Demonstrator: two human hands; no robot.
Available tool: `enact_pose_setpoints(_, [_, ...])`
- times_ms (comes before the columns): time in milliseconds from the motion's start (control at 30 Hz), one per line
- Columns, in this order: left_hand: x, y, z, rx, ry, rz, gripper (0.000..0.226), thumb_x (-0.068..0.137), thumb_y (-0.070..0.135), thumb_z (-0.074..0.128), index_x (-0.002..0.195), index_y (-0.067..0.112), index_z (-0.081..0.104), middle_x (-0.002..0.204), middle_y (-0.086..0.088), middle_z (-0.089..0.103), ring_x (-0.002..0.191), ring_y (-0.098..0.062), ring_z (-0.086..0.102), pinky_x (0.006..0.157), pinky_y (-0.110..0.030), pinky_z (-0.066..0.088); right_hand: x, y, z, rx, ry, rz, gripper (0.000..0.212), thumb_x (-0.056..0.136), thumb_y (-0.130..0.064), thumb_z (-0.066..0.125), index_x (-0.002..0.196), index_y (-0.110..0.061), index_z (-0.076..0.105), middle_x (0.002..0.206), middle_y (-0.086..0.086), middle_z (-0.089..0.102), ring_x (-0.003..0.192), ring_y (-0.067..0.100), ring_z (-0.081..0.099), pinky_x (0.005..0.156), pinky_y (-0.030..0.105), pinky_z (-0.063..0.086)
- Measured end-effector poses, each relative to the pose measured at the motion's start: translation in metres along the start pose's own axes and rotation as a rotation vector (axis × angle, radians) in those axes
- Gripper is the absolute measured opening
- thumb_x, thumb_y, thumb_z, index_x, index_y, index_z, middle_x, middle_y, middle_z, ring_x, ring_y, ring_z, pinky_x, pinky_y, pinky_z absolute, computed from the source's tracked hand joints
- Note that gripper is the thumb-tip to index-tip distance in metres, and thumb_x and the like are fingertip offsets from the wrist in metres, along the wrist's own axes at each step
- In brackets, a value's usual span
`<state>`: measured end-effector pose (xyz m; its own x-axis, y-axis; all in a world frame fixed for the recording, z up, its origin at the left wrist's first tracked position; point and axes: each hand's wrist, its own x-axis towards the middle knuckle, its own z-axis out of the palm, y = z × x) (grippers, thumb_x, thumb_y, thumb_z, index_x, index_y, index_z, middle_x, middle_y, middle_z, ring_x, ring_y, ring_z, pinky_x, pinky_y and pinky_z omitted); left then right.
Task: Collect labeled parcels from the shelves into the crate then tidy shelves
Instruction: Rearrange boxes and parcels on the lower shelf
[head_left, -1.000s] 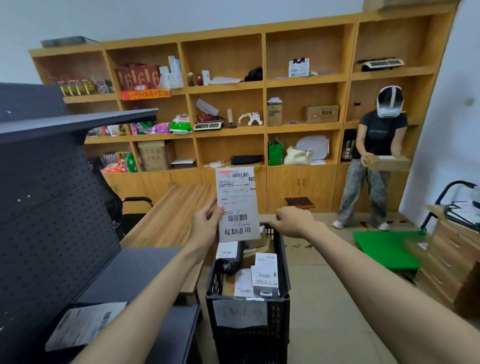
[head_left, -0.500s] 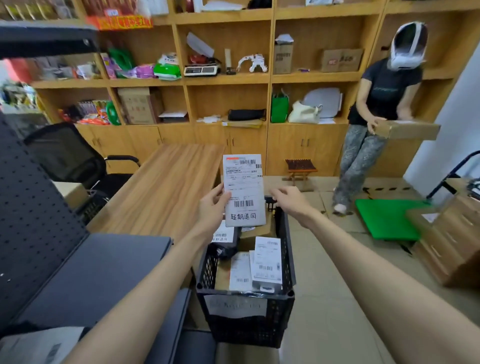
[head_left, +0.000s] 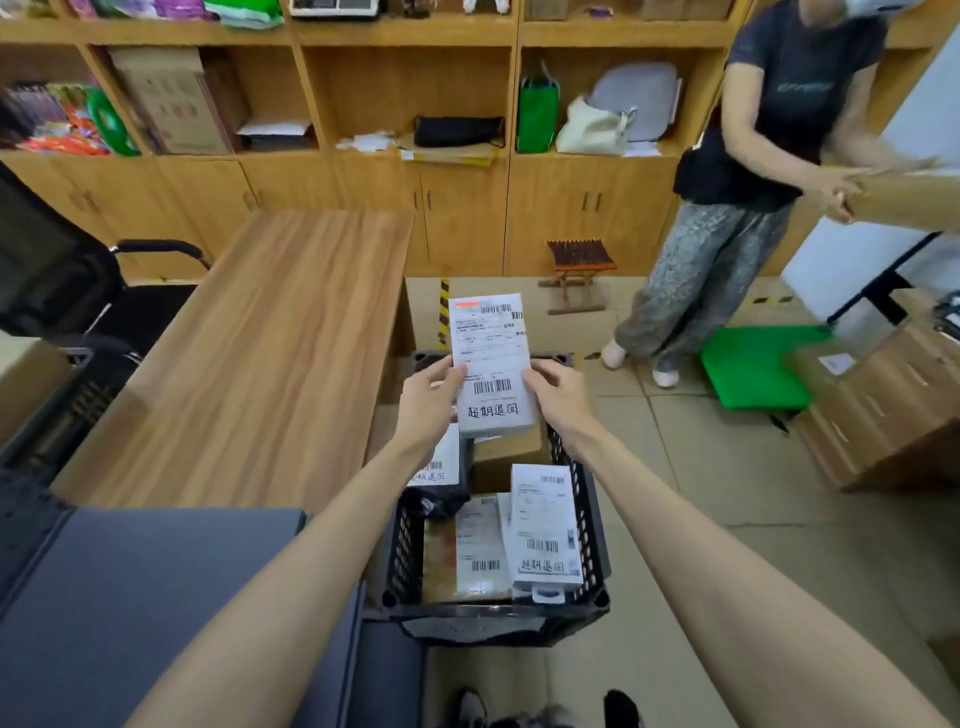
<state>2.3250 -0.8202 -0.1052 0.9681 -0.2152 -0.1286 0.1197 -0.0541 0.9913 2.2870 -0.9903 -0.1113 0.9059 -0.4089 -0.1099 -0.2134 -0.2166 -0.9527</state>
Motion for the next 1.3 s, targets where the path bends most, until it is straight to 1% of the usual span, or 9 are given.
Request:
enact_pose_setpoints(133, [0.019,-0.027,0.002,0.051,-0.027,-0.034,0.022,0.105,0.023,0.051,0.114,0.029,0.070,0.110,0.009,0.075,0.097,-0.006,0.072,0.077,-0.033,0.062,0.019,0.026,0.009,-0.032,-0.042,0.056,0.018,0.096,-0.019,0.056,0.103,-0.017,0.073,0.104,-0.002,0.073,0.100,0.018,0.067,0.091,0.046,0.054])
enact_pose_setpoints(300, [0.028,-0.052,0.014,0.092,-0.021,-0.097,0.020,0.104,0.021,0.052,0.118,0.024,0.066,0.104,0.012,0.074,0.089,0.000,0.072,0.073,-0.021,0.058,0.028,0.056,0.014,-0.018,-0.051,0.138,0.027,0.099,-0.020,0.054,0.120,-0.010,0.068,0.114,0.001,0.070,0.102,0.014,0.066,0.082,0.029,0.056])
enact_pose_setpoints(433, [0.034,-0.073,0.019,0.204,-0.016,-0.128,0.023,0.103,0.020,0.052,0.119,0.015,0.068,0.110,0.003,0.074,0.094,-0.005,0.071,0.067,-0.015,0.054,0.033,0.079,0.018,-0.024,-0.064,0.202,0.026,0.098,-0.022,0.054,0.116,-0.011,0.069,0.110,0.000,0.072,0.100,0.015,0.067,0.088,0.041,0.056])
enact_pose_setpoints(633, [0.041,-0.103,0.021,0.230,-0.028,-0.215,0.027,0.103,0.015,0.049,0.122,0.019,0.068,0.111,0.008,0.074,0.096,-0.004,0.071,0.082,-0.029,0.060,0.037,0.095,0.027,-0.008,-0.076,0.253,0.021,0.098,-0.015,0.052,0.106,-0.010,0.070,0.102,-0.002,0.070,0.093,0.011,0.064,0.073,0.022,0.051])
enact_pose_setpoints(700, [0.043,-0.109,0.023,0.247,-0.032,-0.242,0.026,0.103,0.015,0.049,0.120,0.018,0.068,0.113,0.006,0.074,0.098,-0.006,0.071,0.084,-0.032,0.060,0.039,0.100,0.028,-0.008,-0.069,0.264,0.019,0.098,-0.014,0.052,0.102,-0.012,0.071,0.096,-0.004,0.069,0.090,0.011,0.063,0.075,0.026,0.049])
enact_pose_setpoints(867, [0.049,-0.119,0.028,0.291,-0.026,-0.313,0.021,0.102,0.015,0.050,0.111,0.019,0.067,0.099,0.007,0.073,0.100,-0.026,0.070,0.086,-0.046,0.057,0.046,0.111,0.030,-0.028,-0.100,0.310,0.022,0.100,-0.013,0.049,0.106,-0.008,0.069,0.093,-0.004,0.067,0.084,0.010,0.059,0.070,0.022,0.047])
enact_pose_setpoints(933, [0.053,-0.124,0.029,0.302,-0.019,-0.334,0.022,0.101,0.014,0.050,0.115,0.015,0.067,0.102,0.003,0.074,0.100,-0.029,0.069,0.086,-0.047,0.057,0.049,0.114,0.032,-0.021,-0.128,0.314,0.023,0.100,-0.011,0.048,0.110,-0.006,0.068,0.102,0.001,0.068,0.090,0.014,0.061,0.075,0.024,0.048])
enact_pose_setpoints(1067, [0.056,-0.131,0.028,0.296,-0.035,-0.359,0.026,0.101,0.012,0.052,0.124,0.018,0.063,0.114,0.006,0.072,0.101,-0.012,0.069,0.088,-0.038,0.059,0.054,0.119,0.038,-0.012,-0.183,0.338,0.030,0.100,-0.007,0.046,0.125,-0.005,0.062,0.121,0.005,0.066,0.100,0.013,0.061,0.069,0.013,0.046])
enact_pose_setpoints(1300, [0.056,-0.136,0.027,0.332,-0.017,-0.324,0.031,0.100,0.012,0.054,0.130,0.019,0.061,0.120,0.006,0.070,0.107,-0.011,0.066,0.093,-0.039,0.057,0.061,0.124,0.041,-0.078,-0.225,0.320,0.029,0.100,-0.006,0.044,0.123,-0.006,0.063,0.120,0.004,0.065,0.104,0.015,0.060,0.074,0.016,0.047])
